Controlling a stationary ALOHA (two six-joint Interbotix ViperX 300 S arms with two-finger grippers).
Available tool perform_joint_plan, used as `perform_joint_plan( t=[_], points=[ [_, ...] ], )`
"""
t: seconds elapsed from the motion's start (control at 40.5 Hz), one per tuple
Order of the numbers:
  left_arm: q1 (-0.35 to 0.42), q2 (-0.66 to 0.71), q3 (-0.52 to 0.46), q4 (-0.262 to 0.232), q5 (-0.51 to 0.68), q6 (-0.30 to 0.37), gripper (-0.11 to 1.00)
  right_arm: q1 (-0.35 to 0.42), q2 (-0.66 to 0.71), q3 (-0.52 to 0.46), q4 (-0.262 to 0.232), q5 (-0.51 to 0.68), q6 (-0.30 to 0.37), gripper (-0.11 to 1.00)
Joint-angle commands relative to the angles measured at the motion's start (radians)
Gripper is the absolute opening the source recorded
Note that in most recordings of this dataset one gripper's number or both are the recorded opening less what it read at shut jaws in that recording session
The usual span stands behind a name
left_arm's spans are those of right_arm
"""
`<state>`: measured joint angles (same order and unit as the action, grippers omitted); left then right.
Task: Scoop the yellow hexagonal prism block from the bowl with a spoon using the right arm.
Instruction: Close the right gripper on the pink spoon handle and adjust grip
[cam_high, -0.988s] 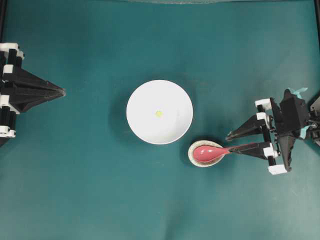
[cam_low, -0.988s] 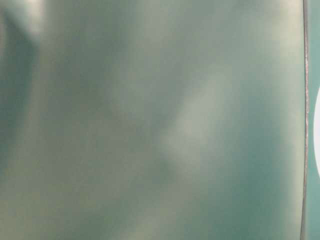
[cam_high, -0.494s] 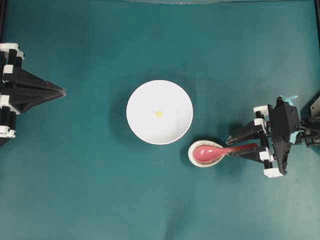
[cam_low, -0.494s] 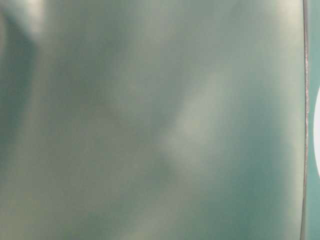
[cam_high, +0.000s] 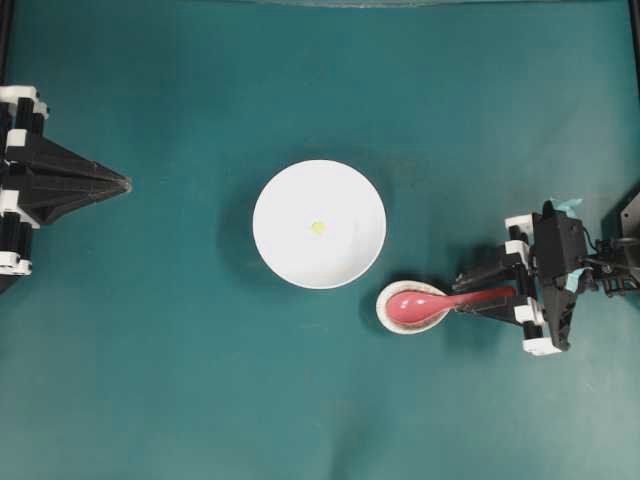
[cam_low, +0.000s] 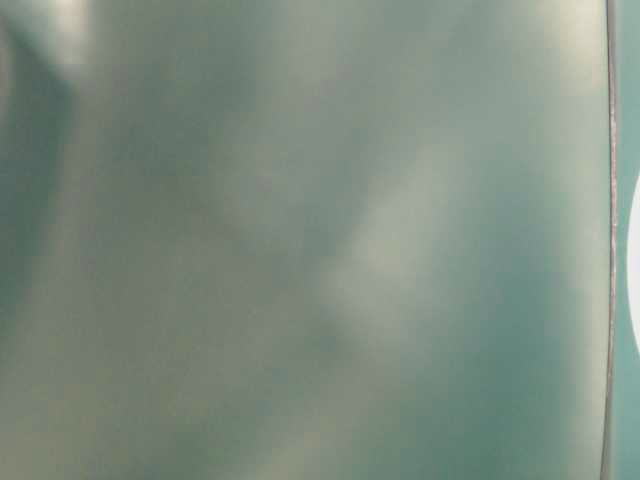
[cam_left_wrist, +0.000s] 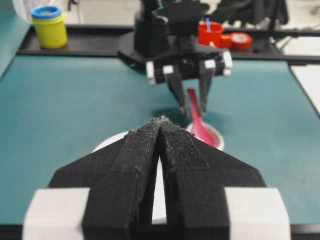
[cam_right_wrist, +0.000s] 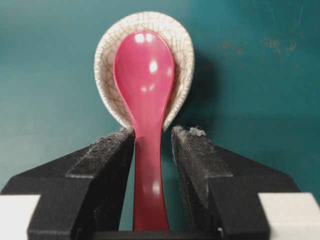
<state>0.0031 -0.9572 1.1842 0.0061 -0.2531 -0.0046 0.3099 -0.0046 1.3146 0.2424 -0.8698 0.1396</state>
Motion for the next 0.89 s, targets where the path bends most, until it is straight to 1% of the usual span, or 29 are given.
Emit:
perform_joint_plan(
  t=[0.0, 0.395, 0.642, 0.79, 0.864],
  points=[
    [0.002, 0.008, -0.025, 0.003, -0.005, -0.002, -0.01, 0.003, -0.003, -0.006, 0.000, -0.006, -0.002, 0.44],
    [0.002, 0.006, -0.025, 0.003, -0.005, -0.002, -0.01, 0.003, -0.002, -0.005, -0.012, -0.003, -0.009, 0.44],
    [0.000, 0.008, -0.025, 0.003, -0.005, -0.002, -0.01, 0.003, -0.002, -0.008, -0.015, 0.026, -0.018, 0.44],
    [0.002, 0.008, -0.023, 0.003, -0.005, -0.002, -0.01, 0.003, -0.002, -0.009, -0.015, 0.029, -0.034, 0.43],
    [0.000, 0.008, -0.023, 0.003, -0.005, -0.002, -0.01, 0.003, -0.002, -0.012, -0.015, 0.029, -0.048, 0.40]
  ],
)
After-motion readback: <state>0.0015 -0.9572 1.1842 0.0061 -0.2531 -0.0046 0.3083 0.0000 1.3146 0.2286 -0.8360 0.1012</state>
